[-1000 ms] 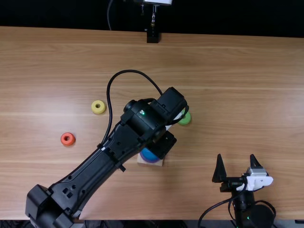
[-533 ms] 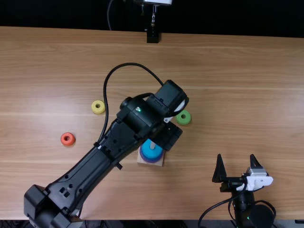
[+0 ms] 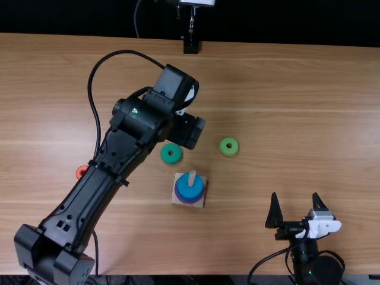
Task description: Build the Hanoi tower: stack the rings onto the peg from bottom to top in this color order: purple, dark blue, light blue, dark green, light green, yellow, orange.
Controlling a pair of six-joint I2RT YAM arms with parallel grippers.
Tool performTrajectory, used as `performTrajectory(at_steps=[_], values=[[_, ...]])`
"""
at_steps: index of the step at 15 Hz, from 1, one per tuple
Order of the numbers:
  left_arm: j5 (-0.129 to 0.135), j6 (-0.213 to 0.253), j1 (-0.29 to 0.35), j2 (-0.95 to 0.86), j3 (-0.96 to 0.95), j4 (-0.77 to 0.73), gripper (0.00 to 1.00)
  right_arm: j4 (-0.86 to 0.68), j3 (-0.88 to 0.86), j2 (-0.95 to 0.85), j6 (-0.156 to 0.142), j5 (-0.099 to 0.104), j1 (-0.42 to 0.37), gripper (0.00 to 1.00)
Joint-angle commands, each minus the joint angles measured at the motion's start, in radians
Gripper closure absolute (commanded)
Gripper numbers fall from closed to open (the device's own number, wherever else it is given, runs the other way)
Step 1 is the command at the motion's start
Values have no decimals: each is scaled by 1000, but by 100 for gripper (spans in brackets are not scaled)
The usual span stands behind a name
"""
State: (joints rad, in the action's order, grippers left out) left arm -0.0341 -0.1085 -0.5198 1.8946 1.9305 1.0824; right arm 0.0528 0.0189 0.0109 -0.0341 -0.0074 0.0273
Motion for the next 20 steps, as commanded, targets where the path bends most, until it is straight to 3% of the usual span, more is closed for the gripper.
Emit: performTrajectory(at_steps=[1,6,11,20], values=[[-6,2,21,67,-11,-2,0,-4,-5,-11,-1,-2,-4,0],[-1,7,61,138,-179,-50,0,-4,-5,-11,-1,-2,-4,0],[8,7,52,205,-306,-287,0,-4,-5,-11,-1,0,-4,0],[8,5,0,239,-346,-304,0,-4,-5,-11,-1,-2,-4,0]])
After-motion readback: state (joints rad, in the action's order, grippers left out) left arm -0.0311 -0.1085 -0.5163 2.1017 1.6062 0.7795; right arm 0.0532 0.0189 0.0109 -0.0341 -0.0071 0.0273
